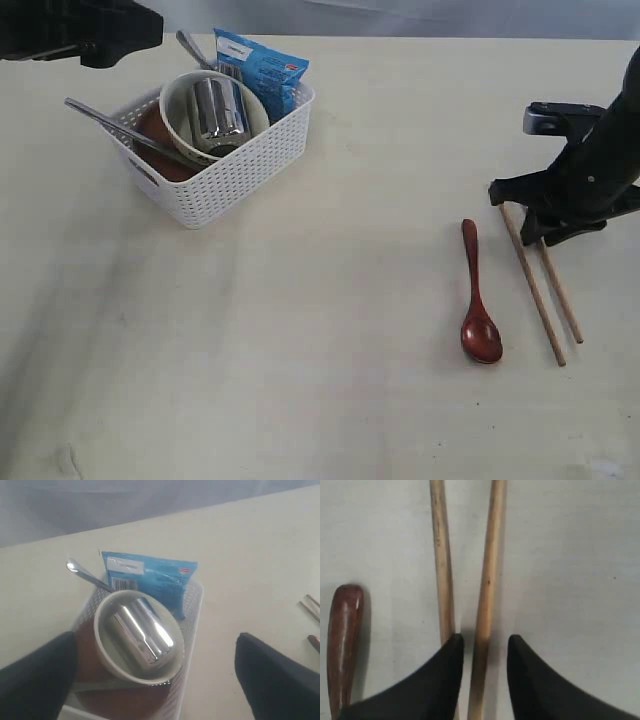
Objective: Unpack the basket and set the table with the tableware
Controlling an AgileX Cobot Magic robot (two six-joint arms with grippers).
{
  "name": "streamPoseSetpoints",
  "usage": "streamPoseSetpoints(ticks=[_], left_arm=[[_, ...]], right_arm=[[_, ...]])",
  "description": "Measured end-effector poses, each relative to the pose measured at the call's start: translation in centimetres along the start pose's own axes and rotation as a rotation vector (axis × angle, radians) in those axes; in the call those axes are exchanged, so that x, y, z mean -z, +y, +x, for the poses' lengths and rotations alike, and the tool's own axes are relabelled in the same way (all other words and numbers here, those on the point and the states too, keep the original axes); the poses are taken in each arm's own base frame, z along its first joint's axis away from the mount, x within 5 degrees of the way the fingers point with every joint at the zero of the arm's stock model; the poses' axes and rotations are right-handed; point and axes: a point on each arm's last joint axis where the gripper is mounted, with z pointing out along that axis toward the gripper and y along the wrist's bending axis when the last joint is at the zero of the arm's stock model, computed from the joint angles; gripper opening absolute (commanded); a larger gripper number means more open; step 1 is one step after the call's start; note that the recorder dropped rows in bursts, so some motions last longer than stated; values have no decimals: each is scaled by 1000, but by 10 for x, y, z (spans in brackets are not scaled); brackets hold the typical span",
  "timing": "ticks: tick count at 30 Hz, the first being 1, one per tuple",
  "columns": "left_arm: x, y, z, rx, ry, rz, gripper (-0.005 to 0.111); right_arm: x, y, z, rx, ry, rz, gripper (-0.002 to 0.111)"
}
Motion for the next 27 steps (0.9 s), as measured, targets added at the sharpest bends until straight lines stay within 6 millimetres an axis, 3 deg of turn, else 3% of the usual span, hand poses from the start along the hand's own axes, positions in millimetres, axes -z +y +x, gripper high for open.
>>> streamPoseSetpoints(ticks=[19, 23, 27], left_arm=[[0, -1, 1, -6, 8, 8, 80], [0, -1, 1, -6, 8, 8, 80], [0, -1, 1, -6, 8, 8, 80]], right_arm=[[0, 0, 0, -6, -5, 1, 38], [1, 0, -1, -8, -9, 1, 25], [13, 1, -2, -7, -49, 1, 1]])
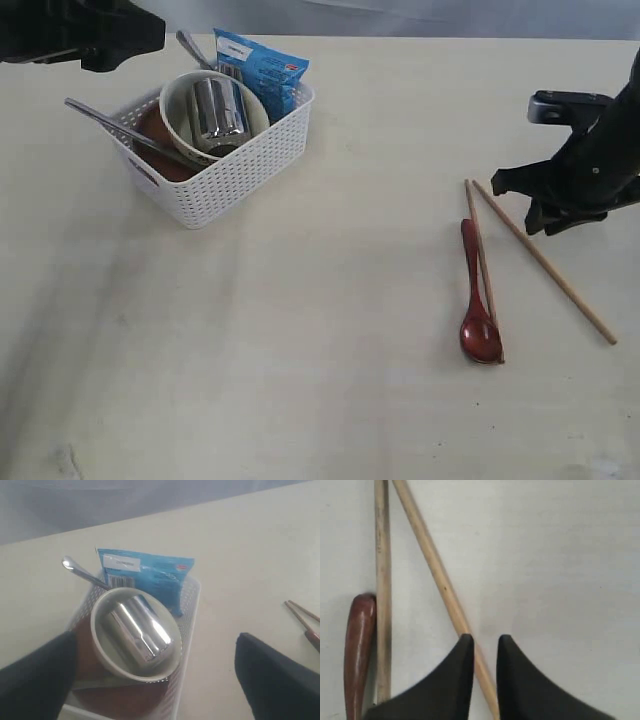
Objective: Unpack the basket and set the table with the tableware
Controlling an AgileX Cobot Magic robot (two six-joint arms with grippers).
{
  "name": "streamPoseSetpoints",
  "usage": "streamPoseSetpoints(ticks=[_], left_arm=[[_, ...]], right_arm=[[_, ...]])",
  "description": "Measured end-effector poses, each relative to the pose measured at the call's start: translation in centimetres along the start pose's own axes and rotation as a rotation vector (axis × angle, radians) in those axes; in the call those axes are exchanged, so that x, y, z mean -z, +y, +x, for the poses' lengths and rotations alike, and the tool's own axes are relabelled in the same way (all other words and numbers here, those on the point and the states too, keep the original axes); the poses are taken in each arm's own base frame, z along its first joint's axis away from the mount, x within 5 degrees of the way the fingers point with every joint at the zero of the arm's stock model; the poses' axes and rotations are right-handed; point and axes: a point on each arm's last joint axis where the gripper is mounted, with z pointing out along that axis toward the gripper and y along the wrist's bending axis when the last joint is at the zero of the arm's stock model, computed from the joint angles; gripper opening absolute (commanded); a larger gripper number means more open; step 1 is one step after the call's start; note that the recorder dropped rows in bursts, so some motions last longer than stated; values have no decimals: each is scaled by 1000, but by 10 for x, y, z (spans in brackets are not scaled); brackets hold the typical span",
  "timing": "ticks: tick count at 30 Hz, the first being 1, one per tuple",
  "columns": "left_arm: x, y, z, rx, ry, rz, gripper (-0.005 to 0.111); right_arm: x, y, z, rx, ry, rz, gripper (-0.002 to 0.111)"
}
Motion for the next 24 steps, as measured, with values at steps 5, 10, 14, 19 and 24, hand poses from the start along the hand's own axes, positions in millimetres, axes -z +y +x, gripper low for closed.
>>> streamPoseSetpoints(ticks=[5, 10, 14, 19, 24], left_arm=[[0, 0, 0, 0, 0, 0, 80], [0, 0, 0, 0, 0, 0, 80], [0, 0, 0, 0, 0, 0, 80], [0, 0, 0, 0, 0, 0, 80], [0, 0, 0, 0, 1, 1, 80]], right_arm=[[12, -1, -1, -6, -33, 24, 0], [5, -6, 3, -27, 10, 72, 0], [-7, -8, 12, -35, 75, 87, 0], [-15, -7, 16, -48, 120, 78, 0], [-15, 5, 19, -24, 146, 61, 0]])
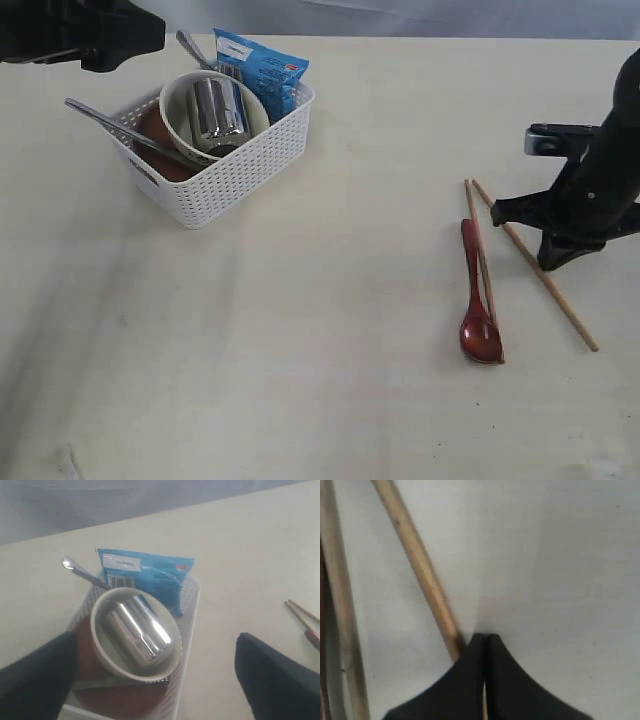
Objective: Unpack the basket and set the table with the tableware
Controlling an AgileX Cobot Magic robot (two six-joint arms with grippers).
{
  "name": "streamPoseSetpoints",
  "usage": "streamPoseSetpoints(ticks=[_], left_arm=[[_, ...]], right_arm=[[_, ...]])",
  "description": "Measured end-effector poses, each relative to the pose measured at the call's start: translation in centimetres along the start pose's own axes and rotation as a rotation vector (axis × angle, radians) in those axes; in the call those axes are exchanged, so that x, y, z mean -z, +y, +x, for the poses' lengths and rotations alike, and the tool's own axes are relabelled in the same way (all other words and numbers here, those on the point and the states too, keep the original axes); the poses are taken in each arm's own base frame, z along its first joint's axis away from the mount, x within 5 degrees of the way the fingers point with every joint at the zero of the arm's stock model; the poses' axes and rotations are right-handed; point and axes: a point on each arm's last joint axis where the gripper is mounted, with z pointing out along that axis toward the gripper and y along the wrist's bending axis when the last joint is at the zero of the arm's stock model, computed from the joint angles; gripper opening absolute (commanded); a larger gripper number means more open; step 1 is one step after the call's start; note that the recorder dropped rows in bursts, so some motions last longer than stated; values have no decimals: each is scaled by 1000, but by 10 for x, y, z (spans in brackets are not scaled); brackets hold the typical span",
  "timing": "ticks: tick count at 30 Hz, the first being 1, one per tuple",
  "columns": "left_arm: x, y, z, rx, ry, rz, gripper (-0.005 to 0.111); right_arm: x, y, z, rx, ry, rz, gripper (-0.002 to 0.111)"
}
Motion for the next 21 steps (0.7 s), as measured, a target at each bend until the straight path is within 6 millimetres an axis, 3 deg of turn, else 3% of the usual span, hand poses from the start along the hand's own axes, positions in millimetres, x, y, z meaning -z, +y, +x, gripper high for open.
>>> streamPoseSetpoints(ticks=[7, 21], left_arm=[[0, 0, 0, -2, 0, 0, 80], [0, -1, 1, -2, 7, 8, 80]], right_arm=[[0, 19, 5, 53, 39, -6, 0], [0, 16, -9, 74, -115, 26, 0]])
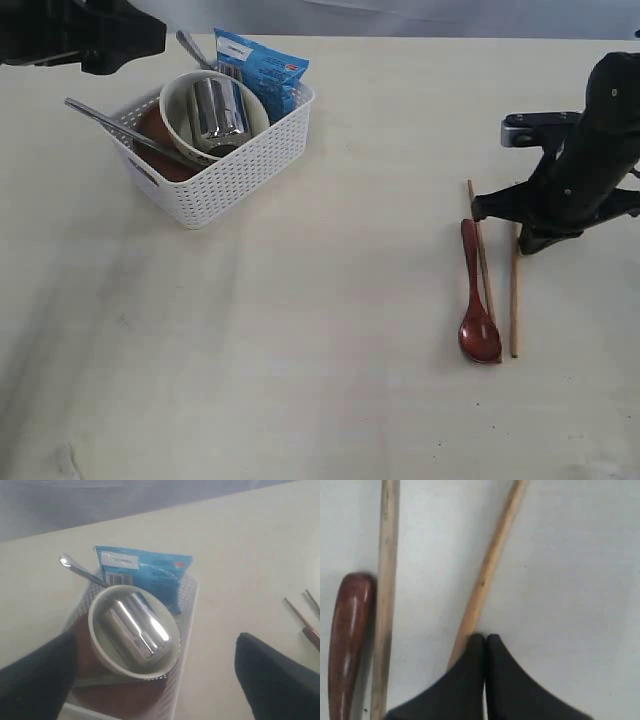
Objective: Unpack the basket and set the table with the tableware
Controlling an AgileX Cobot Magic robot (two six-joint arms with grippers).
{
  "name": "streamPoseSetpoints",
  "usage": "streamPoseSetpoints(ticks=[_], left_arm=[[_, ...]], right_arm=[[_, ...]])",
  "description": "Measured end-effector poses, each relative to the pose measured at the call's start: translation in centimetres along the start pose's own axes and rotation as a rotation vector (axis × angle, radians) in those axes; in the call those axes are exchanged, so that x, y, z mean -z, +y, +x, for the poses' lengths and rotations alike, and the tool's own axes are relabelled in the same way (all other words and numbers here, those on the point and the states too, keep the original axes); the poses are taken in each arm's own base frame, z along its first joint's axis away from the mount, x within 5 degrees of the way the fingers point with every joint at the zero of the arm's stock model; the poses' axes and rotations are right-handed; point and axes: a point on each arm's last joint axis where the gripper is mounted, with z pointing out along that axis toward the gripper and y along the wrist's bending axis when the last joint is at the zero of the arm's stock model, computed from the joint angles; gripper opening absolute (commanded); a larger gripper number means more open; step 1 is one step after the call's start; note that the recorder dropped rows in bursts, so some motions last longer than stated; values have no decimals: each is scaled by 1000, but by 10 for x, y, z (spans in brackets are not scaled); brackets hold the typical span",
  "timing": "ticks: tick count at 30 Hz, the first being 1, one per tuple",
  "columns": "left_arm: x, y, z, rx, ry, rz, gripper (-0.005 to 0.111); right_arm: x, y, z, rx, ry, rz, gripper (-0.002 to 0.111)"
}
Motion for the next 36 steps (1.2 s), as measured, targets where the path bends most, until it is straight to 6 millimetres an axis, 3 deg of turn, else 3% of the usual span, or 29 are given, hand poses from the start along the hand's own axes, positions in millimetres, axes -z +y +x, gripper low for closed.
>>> streamPoseSetpoints(ticks=[10, 33, 36], left_arm=[[0, 0, 0, 0, 4, 4, 80], [0, -2, 2, -21, 21, 24, 80], [0, -2, 2, -34, 24, 25, 79]], right_arm=[[0, 4, -4, -64, -38, -49, 0], [1, 10, 7, -115, 85, -107, 0], [17, -2, -1, -85, -20, -71, 0]])
